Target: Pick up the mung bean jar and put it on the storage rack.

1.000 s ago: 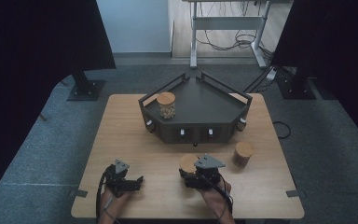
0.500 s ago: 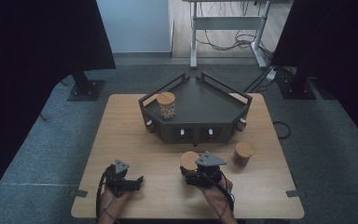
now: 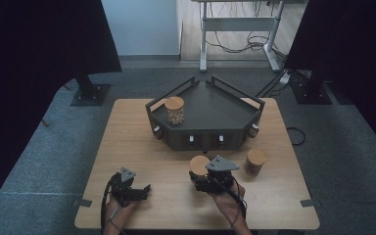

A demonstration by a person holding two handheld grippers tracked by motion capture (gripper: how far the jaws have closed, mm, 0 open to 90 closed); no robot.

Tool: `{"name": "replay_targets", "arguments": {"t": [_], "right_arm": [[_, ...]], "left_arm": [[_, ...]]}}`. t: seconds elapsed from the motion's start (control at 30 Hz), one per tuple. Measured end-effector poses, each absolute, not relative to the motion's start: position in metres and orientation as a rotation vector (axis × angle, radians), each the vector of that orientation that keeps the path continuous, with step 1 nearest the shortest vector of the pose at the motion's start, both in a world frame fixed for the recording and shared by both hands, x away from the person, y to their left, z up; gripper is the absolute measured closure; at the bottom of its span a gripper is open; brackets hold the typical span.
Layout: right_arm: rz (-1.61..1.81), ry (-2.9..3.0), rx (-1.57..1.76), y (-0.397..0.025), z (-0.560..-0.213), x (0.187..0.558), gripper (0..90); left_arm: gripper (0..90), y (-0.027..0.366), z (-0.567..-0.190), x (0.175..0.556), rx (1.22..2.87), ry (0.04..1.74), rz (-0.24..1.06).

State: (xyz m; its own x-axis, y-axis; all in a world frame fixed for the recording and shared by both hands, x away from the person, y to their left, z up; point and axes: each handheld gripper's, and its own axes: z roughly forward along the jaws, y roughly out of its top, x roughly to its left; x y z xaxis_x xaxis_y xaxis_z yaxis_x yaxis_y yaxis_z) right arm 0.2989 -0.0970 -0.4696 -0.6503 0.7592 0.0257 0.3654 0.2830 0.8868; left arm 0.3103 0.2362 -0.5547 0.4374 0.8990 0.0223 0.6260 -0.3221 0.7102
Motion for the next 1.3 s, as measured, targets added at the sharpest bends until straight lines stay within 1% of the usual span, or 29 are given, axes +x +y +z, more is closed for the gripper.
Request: {"name": "replay_targets", "arguments": {"t": [1.3], "right_arm": [[1.329,2.136,0.982,-0.099,-0.443,0.316,24.8]], "left_arm": [[0.5,0.236,-0.555,0.311,2.062,1.277,0.557]]}}
